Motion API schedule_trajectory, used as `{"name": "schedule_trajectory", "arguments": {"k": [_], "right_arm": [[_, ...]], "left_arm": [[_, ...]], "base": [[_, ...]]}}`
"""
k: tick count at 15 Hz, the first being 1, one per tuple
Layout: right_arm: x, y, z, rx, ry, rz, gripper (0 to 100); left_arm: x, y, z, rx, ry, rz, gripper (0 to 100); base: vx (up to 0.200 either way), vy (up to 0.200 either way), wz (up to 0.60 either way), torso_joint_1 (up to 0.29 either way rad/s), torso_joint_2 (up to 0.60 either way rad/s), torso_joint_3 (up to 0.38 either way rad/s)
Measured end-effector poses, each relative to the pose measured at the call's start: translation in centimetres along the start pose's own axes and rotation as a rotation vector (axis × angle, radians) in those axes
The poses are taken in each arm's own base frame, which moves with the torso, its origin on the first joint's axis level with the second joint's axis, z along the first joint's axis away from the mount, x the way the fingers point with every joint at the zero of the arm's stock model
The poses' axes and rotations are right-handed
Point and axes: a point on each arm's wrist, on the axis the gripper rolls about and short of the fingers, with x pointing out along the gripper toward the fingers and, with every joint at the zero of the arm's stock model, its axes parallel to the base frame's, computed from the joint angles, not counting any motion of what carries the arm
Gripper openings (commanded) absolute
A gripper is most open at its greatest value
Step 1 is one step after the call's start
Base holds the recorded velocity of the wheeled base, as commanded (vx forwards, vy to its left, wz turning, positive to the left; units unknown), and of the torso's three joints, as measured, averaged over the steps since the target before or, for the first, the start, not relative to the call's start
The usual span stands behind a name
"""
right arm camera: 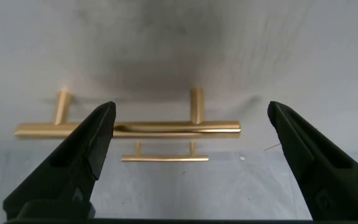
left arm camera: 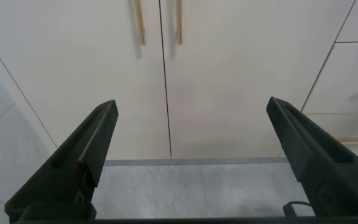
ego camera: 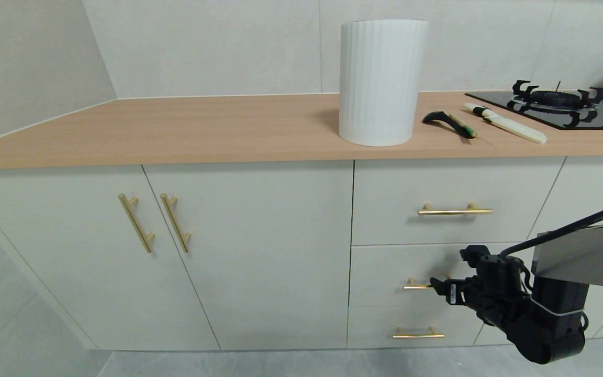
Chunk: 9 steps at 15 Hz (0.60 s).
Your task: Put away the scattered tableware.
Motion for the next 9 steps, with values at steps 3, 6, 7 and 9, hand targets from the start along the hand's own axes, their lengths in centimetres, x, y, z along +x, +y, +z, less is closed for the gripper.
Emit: {"name": "schedule_trajectory", "arguments": {"k": [3, 6, 7, 9], "right_arm": [[0.5, 0.0, -0.4, 0.001, 0.004, -0.004, 100], [0.8, 0.0, -1.2, -0.008, 0.041, -0.008, 100], [0.9, 0.0, -1.4, -0.01, 0.057, -0.01, 100], [0.9, 0.0, -1.6, -0.014, 0.068, -0.012, 100]], "left_arm": [[0.0, 0.0, 0.0, 0.0, 0.0, 0.0, 100], [0.0, 0.0, 0.0, 0.0, 0.0, -0.001, 100], [0.0, 0.0, 0.0, 0.0, 0.0, 0.0, 100], [0.0, 0.0, 0.0, 0.0, 0.0, 0.0, 100]], "base": [[0.0, 0.0, 0.0, 0.0, 0.0, 0.0], [0.0, 0.0, 0.0, 0.0, 0.0, 0.0], [0.0, 0.0, 0.0, 0.0, 0.0, 0.0], [0.0, 0.0, 0.0, 0.0, 0.0, 0.0]]}}
